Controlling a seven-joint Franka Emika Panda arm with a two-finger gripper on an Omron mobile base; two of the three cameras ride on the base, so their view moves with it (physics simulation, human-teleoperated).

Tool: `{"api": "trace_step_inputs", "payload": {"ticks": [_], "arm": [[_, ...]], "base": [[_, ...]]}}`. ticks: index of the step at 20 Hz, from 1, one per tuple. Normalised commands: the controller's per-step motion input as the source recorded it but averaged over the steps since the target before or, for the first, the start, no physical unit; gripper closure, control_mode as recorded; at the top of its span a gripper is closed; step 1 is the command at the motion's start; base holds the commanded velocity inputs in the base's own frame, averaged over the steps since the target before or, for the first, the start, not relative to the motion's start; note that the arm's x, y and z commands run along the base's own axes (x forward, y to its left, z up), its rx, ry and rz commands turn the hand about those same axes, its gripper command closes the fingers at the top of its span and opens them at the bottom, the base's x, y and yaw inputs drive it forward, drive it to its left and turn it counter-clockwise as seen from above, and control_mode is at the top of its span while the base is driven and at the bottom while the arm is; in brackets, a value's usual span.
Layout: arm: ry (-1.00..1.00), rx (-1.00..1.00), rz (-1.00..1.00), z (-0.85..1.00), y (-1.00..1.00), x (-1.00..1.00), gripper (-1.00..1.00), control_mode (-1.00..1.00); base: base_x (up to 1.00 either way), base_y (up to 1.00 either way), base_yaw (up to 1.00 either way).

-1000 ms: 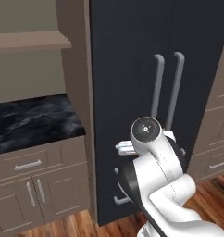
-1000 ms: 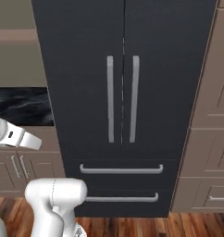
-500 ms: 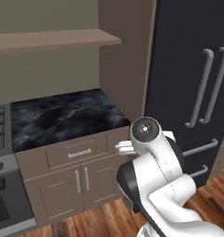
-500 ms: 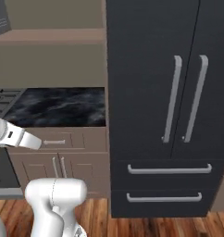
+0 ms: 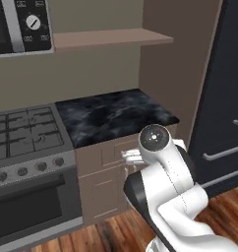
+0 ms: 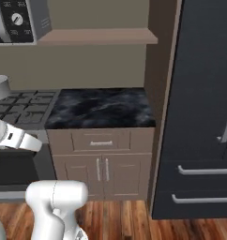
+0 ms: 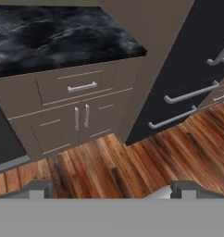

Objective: Move the pot and pan from the stove into the sink.

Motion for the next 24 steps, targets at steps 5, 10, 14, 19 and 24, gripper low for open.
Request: {"api": "trace_step_inputs", "payload": {"ticks": [5, 10, 14, 19, 24], "arm": [[0.00, 0.00, 0.00, 0.00, 0.00, 0.00, -1.00, 1.00], [0.00, 0.00, 0.00, 0.00, 0.00, 0.00, -1.00, 1.00], [0.00, 0.00, 0.00, 0.00, 0.00, 0.00, -1.00, 1.00], [0.00, 0.00, 0.00, 0.00, 0.00, 0.00, -1.00, 1.00], [0.00, 0.00, 0.00, 0.00, 0.00, 0.00, -1.00, 1.00]], "base": [[0.05, 1.00, -0.04], [0.04, 1.00, -0.04], [0.02, 0.98, -0.02], [0.01, 0.20, 0.00], [0.00, -0.01, 0.23]]}}
